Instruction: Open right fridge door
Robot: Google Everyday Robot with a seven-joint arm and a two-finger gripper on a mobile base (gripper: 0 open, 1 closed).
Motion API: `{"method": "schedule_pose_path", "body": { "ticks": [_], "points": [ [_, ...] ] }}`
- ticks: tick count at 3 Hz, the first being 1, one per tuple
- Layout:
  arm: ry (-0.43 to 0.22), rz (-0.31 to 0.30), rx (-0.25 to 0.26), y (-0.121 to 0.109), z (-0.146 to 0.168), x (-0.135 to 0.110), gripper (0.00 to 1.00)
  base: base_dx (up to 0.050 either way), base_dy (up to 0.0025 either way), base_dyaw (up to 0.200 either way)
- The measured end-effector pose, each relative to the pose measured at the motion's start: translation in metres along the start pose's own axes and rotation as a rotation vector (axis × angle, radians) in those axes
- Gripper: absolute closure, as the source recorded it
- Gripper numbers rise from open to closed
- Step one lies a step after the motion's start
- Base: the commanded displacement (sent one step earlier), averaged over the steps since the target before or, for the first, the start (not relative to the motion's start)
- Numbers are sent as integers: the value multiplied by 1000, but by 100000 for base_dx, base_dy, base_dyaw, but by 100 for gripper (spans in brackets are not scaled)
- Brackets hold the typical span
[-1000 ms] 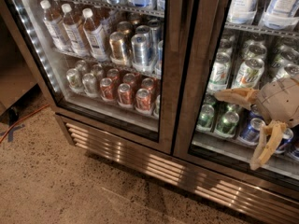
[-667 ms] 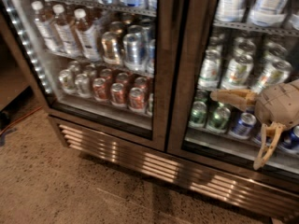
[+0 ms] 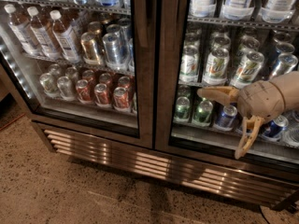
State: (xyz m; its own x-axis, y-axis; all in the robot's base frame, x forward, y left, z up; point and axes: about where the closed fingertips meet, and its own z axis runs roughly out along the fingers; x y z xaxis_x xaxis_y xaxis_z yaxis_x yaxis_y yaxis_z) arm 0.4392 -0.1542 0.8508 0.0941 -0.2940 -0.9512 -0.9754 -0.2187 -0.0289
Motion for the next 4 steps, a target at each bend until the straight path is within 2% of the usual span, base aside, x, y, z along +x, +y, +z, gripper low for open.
{"method": "schedule_pose_path", "body": {
  "ticks": [1,2,4],
  "points": [
    [-7,-13,73,44,14,24,0,0,0,0],
    [-9,-25,77,43,13,11,0,0,0,0],
    [-1,-133,147,67,-12,-54,0,0,0,0]
  ]
}}
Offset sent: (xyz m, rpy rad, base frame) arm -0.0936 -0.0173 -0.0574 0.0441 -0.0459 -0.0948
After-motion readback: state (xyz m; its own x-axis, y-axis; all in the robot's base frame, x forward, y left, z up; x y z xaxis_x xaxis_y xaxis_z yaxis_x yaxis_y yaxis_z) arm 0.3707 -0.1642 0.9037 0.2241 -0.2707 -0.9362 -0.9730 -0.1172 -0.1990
